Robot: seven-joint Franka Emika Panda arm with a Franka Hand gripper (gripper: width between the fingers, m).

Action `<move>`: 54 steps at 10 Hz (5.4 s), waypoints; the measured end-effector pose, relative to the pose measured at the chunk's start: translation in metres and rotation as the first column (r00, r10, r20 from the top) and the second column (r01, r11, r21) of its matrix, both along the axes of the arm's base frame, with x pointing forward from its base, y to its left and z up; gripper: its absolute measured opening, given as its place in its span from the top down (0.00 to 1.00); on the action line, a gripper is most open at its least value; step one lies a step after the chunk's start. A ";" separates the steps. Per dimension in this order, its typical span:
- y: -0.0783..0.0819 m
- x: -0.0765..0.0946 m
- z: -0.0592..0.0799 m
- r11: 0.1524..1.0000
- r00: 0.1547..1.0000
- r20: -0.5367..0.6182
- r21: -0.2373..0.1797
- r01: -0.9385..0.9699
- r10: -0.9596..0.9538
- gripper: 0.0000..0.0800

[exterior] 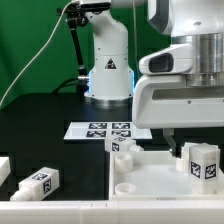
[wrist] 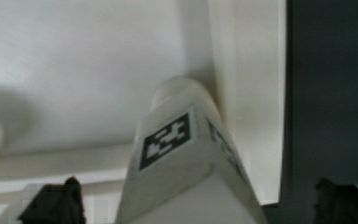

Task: Assemble one leg

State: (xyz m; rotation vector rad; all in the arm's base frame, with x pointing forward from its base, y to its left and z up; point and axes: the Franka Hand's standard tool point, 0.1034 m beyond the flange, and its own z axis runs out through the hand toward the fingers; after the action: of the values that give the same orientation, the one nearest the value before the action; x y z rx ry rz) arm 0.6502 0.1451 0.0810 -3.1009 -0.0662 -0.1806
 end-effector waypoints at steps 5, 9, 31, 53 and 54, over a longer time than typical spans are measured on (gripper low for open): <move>-0.005 0.003 -0.001 0.983 0.983 0.005 -0.029 -0.181 0.181 0.48; -0.005 0.003 -0.001 0.987 0.988 0.005 -0.025 -0.157 0.157 0.65; -0.005 0.002 -0.003 0.923 0.924 0.003 0.056 0.381 -0.382 0.19; -0.025 0.001 -0.003 0.787 0.788 0.007 0.056 0.614 -0.616 0.64; -0.026 0.001 -0.003 0.778 0.779 0.009 0.055 0.625 -0.627 0.64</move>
Offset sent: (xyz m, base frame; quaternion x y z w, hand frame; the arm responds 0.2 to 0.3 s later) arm 0.0000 0.0000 0.0000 0.0000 0.0000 -0.0650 0.9979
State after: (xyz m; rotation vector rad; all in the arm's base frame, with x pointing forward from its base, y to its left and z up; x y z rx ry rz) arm 0.6515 0.1192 0.0776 -2.9347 0.9681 -0.2304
